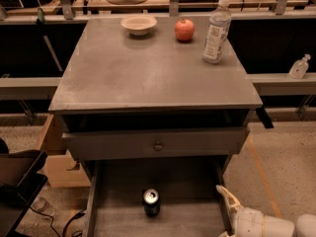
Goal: Pick pepsi can from middle drawer and place on counter
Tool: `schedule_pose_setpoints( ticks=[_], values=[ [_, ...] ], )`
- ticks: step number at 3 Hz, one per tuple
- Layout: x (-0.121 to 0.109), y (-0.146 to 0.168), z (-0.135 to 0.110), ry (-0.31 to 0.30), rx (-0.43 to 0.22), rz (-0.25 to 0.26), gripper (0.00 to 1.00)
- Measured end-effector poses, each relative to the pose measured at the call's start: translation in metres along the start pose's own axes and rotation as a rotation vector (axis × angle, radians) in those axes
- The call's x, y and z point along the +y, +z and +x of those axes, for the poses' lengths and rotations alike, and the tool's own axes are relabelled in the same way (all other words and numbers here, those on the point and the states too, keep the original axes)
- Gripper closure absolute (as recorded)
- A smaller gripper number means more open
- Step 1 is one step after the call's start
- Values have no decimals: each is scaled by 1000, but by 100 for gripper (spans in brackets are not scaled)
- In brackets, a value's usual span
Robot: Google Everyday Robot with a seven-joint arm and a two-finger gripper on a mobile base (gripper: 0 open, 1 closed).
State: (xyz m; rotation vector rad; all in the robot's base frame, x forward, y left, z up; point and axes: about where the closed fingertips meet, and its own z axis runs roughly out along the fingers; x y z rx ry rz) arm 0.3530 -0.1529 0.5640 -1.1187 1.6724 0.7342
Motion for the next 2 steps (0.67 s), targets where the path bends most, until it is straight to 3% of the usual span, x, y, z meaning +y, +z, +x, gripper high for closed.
schedule_pose_setpoints(
  ticks=[1,2],
  values=[
    [2,32,-10,-39,-15,-24,0],
    [-1,85,-20,-64,-48,-49,0]
  ],
)
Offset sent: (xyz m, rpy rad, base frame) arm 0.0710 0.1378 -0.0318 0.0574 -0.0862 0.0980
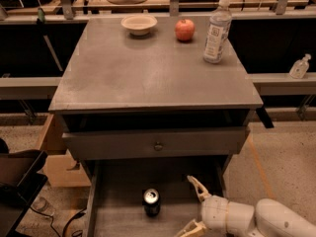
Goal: Pick pepsi can from middle drawer and place on counter
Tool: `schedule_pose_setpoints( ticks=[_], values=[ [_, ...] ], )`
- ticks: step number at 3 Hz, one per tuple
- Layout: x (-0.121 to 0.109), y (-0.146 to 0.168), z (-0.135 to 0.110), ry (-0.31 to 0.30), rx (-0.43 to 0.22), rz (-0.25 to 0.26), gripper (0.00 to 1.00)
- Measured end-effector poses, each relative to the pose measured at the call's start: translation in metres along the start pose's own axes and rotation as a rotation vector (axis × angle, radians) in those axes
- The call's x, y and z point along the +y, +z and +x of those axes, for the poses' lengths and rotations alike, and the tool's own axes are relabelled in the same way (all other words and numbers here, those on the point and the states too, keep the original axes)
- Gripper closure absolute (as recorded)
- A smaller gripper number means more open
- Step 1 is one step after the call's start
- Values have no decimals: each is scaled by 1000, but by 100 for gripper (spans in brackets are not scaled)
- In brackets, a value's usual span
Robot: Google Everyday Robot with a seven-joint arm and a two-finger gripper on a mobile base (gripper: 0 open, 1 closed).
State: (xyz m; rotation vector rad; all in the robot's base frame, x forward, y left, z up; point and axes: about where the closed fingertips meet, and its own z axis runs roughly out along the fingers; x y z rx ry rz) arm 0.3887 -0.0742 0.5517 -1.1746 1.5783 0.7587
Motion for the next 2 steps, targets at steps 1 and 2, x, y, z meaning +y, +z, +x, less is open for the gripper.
schedule_pose_setpoints(
  ticks=[1,2],
  values=[
    [-3,45,1,-7,-21,-26,0],
    [-6,93,10,-17,-24,-48,0]
  ],
)
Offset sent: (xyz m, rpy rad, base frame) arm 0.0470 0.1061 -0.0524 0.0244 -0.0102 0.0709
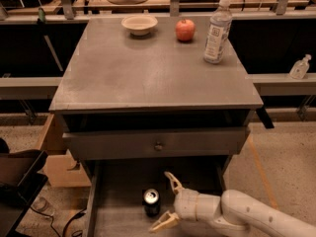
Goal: Pick pepsi can from middle drawer and place on counter
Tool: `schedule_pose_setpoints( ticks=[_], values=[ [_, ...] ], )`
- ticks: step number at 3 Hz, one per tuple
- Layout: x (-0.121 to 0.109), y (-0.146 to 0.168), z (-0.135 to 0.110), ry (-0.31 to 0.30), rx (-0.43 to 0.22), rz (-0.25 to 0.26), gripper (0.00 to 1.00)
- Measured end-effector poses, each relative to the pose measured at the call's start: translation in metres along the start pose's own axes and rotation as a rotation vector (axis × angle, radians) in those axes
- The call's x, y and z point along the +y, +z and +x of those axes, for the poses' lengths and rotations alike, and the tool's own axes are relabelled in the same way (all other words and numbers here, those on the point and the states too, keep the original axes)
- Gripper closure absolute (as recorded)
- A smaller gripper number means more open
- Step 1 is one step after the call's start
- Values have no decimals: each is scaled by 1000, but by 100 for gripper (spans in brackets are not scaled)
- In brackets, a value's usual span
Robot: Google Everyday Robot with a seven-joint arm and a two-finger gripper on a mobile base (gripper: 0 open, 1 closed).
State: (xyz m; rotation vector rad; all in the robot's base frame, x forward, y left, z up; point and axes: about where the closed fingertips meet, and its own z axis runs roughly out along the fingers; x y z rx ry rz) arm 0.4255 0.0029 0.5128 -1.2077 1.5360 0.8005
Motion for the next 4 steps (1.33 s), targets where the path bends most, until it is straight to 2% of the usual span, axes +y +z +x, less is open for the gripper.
schedule_pose_setpoints(
  ticks=[1,3,4],
  values=[
    [-9,29,11,-6,7,-7,0],
    [-18,56,52,39,-37,-10,2],
    [-16,63,65,38,-49,-12,25]
  ],
)
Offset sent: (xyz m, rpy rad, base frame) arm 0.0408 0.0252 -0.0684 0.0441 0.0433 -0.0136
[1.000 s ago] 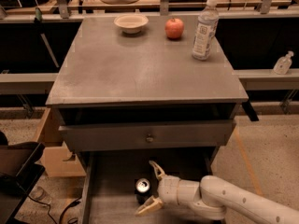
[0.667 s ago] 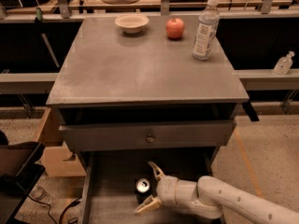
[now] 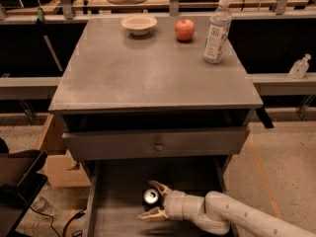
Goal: Pick pepsi can from middle drawer and place on counter
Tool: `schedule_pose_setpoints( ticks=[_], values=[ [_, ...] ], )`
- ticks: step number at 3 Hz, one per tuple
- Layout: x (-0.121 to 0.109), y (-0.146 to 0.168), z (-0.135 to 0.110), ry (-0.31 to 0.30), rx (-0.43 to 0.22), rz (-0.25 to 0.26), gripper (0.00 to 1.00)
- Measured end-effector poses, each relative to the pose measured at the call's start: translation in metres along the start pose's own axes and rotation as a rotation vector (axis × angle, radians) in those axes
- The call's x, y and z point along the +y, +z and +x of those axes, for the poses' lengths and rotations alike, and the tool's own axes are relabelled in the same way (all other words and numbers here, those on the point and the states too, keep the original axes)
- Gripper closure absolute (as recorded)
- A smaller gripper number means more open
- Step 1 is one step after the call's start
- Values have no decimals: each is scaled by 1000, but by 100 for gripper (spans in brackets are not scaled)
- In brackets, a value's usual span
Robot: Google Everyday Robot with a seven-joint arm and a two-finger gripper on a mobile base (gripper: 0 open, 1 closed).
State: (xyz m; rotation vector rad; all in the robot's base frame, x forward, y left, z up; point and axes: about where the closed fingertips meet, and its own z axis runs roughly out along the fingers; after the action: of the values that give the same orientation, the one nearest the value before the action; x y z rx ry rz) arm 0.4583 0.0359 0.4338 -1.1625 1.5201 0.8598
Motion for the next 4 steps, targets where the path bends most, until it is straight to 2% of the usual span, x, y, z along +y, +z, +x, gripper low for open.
schedule_pose_setpoints(
  ticks=[2,3,4],
  values=[
    [2,3,-1,1,-3,-5,71],
    [3,3,-5,1,-7,-11,99],
    [4,-4,-24,-1,-20,-33,100]
  ],
)
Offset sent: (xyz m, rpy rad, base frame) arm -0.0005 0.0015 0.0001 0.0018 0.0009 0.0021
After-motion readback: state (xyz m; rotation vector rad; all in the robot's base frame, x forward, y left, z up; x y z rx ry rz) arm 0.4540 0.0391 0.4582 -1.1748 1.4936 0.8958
